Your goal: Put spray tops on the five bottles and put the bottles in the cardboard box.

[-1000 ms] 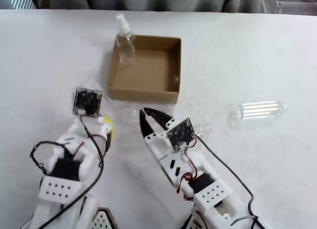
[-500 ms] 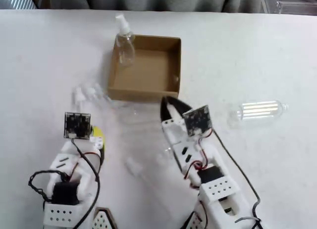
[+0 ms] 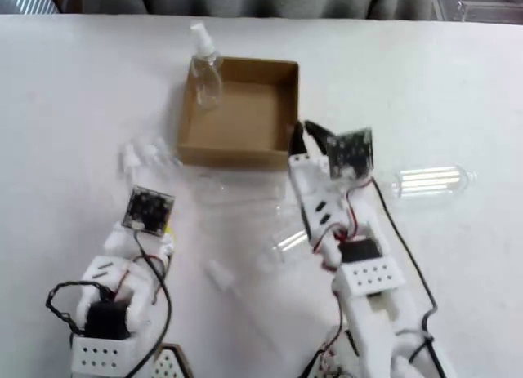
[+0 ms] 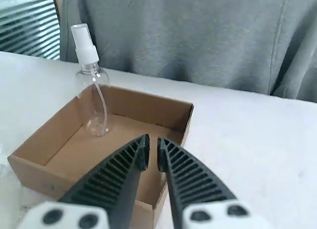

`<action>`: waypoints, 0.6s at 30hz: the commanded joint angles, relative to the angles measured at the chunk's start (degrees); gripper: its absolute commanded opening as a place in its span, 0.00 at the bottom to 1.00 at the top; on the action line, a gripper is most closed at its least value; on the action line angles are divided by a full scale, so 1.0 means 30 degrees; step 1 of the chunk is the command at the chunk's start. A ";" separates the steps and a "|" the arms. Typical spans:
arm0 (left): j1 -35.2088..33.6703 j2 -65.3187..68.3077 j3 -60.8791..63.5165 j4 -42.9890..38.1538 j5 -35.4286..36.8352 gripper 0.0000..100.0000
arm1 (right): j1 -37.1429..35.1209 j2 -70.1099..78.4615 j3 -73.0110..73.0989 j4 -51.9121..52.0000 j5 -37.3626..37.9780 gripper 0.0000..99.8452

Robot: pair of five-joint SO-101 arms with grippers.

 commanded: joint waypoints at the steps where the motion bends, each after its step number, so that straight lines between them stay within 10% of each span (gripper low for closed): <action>1: -0.0161 -0.0249 -0.0059 0.0000 -0.0205 0.03 | 0.0190 0.2593 -0.4308 0.3209 0.0234 0.02; 18: -0.0190 -0.0249 -0.0059 0.0029 -0.0293 0.03 | 0.1158 0.7663 -1.1810 1.2733 0.0264 0.02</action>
